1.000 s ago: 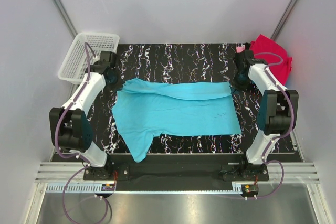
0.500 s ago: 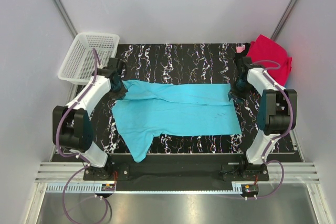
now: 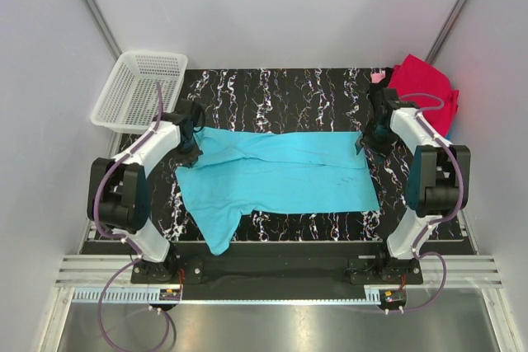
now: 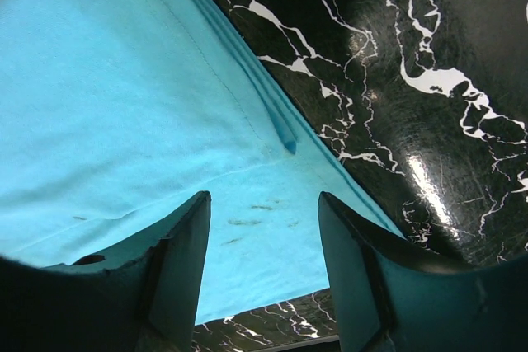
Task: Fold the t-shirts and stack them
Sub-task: Fold the tshirt
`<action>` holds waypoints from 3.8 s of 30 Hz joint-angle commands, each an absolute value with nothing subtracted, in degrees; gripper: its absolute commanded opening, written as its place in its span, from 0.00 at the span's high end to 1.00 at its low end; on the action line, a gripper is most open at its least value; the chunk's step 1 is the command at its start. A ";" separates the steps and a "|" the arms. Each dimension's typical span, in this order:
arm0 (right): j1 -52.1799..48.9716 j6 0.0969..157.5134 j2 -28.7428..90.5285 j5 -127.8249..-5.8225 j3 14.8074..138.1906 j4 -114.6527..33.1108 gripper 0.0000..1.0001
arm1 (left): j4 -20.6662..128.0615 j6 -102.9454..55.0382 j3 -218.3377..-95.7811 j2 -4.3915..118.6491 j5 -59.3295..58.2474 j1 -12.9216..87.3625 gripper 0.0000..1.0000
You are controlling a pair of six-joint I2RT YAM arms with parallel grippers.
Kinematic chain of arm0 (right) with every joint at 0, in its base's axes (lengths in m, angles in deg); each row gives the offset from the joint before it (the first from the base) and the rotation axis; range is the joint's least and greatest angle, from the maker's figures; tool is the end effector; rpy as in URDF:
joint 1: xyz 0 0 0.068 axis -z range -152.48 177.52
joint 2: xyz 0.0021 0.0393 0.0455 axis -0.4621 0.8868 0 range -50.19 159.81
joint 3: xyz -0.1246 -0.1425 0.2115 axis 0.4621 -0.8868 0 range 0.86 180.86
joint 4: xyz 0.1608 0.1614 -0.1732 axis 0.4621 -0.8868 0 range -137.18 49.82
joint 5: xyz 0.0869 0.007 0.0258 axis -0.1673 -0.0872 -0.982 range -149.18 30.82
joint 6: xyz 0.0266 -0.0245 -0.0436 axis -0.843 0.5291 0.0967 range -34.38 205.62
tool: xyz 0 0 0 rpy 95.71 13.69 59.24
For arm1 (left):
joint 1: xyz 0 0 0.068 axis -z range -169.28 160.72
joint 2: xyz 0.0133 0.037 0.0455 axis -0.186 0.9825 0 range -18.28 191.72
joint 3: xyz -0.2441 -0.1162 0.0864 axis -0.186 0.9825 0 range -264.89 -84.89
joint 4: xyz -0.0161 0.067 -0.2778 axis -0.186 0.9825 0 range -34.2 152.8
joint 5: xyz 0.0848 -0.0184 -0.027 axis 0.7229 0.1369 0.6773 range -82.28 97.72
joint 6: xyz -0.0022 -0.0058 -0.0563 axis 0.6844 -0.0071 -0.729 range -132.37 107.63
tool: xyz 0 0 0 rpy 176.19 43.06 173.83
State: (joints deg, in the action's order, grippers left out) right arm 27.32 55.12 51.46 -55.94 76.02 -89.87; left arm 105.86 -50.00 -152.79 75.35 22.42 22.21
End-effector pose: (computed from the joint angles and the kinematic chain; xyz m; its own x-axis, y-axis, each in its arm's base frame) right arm 0.3722 -0.0010 0.2057 -0.8317 0.5037 -0.2336 0.5013 0.8621 0.0738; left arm 0.3307 -0.0569 0.2158 -0.8327 -0.4334 -0.3447 -0.4758 0.8784 0.0449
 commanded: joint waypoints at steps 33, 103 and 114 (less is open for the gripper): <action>21.02 55.82 53.52 -61.46 76.18 -81.23 0.38 | 95.88 -46.65 -164.85 84.36 18.25 25.84 0.51; 19.79 57.50 73.56 -44.42 92.54 -95.37 0.36 | 100.10 -53.95 -185.00 107.23 20.20 23.55 0.69; 19.88 57.41 73.21 -44.15 91.74 -95.37 0.36 | 98.96 -52.63 -187.63 108.99 19.41 23.47 0.77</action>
State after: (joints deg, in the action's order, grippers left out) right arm 19.12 56.45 72.46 -48.77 94.14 -93.65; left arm 100.71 -53.13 -185.40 108.39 18.03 23.74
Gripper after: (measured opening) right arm 0.646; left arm 0.230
